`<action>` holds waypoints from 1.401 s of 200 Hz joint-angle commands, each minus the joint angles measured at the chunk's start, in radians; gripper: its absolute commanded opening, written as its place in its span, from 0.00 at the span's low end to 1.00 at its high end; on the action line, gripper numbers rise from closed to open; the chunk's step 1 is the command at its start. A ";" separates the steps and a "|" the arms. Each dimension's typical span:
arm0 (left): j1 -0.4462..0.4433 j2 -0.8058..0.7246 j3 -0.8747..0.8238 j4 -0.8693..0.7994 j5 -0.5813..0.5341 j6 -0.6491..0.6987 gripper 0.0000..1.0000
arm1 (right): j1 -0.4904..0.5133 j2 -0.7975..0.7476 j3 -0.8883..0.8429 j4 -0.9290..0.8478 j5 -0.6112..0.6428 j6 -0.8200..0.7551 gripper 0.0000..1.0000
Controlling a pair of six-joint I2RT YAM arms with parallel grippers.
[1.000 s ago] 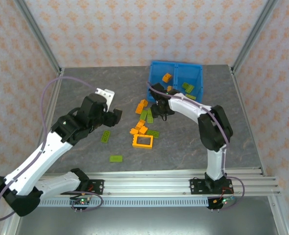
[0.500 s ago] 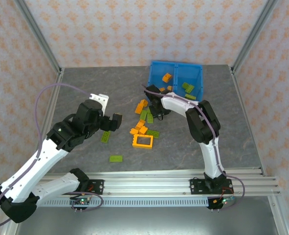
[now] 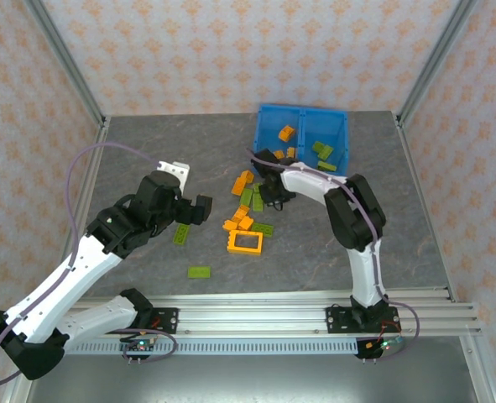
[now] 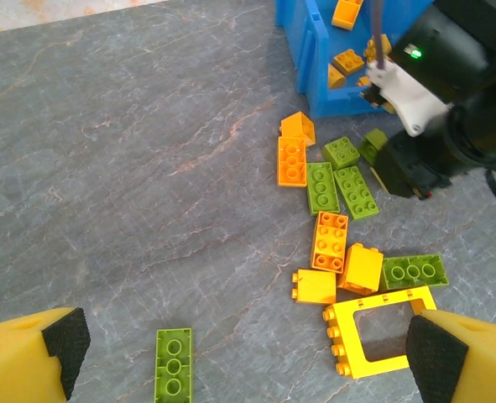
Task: Sort the legos into containers by color
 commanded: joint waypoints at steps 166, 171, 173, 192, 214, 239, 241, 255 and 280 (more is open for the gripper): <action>-0.002 -0.003 -0.018 0.032 0.091 -0.142 1.00 | -0.350 -0.140 0.174 0.070 0.102 0.156 0.21; -0.001 -0.008 -0.022 0.030 0.096 -0.149 1.00 | -0.360 -0.107 0.199 0.067 0.078 0.161 0.21; -0.002 -0.010 -0.023 0.030 0.099 -0.153 1.00 | -0.365 -0.093 0.211 0.064 0.067 0.162 0.22; -0.002 -0.007 -0.032 0.020 0.114 -0.188 1.00 | -0.392 0.038 0.328 0.018 -0.050 0.168 0.23; -0.003 -0.002 -0.043 0.023 0.122 -0.217 1.00 | -0.400 0.140 0.438 -0.032 -0.085 0.176 0.24; -0.003 -0.001 -0.047 0.028 0.123 -0.230 1.00 | -0.403 0.188 0.492 -0.064 -0.062 0.187 0.29; -0.003 -0.001 -0.047 0.027 0.121 -0.231 1.00 | -0.404 0.189 0.497 -0.068 -0.060 0.187 0.29; -0.003 0.001 -0.049 0.029 0.120 -0.234 1.00 | -0.404 0.185 0.511 -0.082 -0.051 0.189 0.35; -0.003 0.015 -0.052 0.046 0.127 -0.233 1.00 | -0.406 0.145 0.505 -0.088 -0.040 0.180 0.40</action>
